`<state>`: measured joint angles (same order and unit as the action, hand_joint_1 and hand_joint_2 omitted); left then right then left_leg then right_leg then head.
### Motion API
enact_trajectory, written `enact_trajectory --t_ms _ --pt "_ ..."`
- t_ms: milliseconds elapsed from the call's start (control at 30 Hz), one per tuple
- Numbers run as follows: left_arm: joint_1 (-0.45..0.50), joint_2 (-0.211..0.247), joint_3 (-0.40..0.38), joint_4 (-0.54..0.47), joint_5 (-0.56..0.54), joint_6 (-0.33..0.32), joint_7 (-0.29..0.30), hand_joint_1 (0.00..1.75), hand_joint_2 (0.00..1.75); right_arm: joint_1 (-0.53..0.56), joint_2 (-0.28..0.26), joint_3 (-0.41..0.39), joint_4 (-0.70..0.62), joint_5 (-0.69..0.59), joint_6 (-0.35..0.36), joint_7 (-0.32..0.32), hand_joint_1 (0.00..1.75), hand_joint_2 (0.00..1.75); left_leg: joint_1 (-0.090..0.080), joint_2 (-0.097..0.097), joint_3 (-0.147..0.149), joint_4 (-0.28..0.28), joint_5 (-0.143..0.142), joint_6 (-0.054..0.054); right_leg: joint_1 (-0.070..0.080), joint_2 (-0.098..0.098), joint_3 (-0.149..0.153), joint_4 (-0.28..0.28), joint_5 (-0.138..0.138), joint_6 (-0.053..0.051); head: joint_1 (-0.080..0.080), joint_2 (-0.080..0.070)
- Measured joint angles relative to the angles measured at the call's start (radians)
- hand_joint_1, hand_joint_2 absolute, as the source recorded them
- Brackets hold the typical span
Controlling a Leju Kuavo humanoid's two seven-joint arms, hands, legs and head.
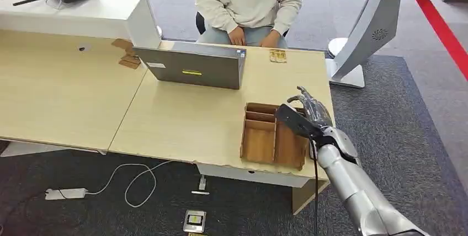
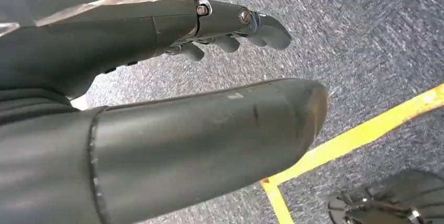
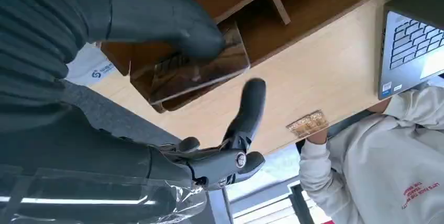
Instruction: Pass the card to the sensor for recognition and then transmit it.
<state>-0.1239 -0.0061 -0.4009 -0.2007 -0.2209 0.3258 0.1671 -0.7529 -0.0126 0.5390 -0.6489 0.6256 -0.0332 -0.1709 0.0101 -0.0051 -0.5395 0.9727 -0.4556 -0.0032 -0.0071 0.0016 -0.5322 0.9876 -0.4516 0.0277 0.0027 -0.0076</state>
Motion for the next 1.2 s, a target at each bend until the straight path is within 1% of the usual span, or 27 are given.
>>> enact_trajectory --t_ms 100,233,333,467,767,1200 --pt "0.0 -0.003 0.0 0.0 0.001 0.01 -0.001 0.0 0.0 0.0 -0.002 0.0 0.0 -0.006 0.009 -0.002 1.75 1.75 0.0 0.0 0.0 0.0 0.0 0.0 0.0 0.0 0.0 0.0 0.0 0.0 0.0 0.0" --pt "0.0 0.001 0.0 0.0 0.0 0.014 -0.033 0.0 0.0 0.001 -0.007 0.001 0.0 -0.015 0.022 -0.002 1.75 1.75 0.0 0.0 0.0 0.0 0.0 0.0 0.0 0.0 0.0 0.0 0.0 0.0 0.0 0.0" --pt "0.0 0.005 0.0 0.0 -0.001 0.014 -0.04 0.0 0.0 0.002 -0.01 0.001 0.0 -0.016 0.022 -0.002 1.75 1.75 0.0 0.0 0.0 0.0 0.0 0.0 0.0 0.0 0.0 0.0 0.0 0.0 0.0 0.0" --pt "0.0 0.008 0.0 0.0 -0.004 0.024 -0.041 0.0 0.0 0.004 -0.019 0.001 -0.004 -0.027 0.024 0.009 1.75 1.75 0.0 0.0 0.0 0.0 0.0 0.0 0.0 0.0 0.0 0.0 0.0 0.0 0.0 0.0" --pt "0.0 0.013 -0.009 0.0 -0.011 0.023 -0.039 0.0 0.0 0.022 -0.048 0.0 -0.043 -0.045 0.042 0.017 1.75 1.75 0.0 0.0 0.001 0.0 0.0 0.0 0.0 0.0 0.001 0.0 0.0 0.0 0.0 0.0" --pt "0.0 0.015 -0.016 0.0 -0.011 0.023 -0.042 0.0 0.0 0.029 -0.062 0.0 -0.064 -0.045 0.044 0.018 1.75 1.75 0.0 0.0 0.001 0.0 0.0 0.0 0.0 0.0 0.001 0.0 0.0 0.0 0.0 0.0"
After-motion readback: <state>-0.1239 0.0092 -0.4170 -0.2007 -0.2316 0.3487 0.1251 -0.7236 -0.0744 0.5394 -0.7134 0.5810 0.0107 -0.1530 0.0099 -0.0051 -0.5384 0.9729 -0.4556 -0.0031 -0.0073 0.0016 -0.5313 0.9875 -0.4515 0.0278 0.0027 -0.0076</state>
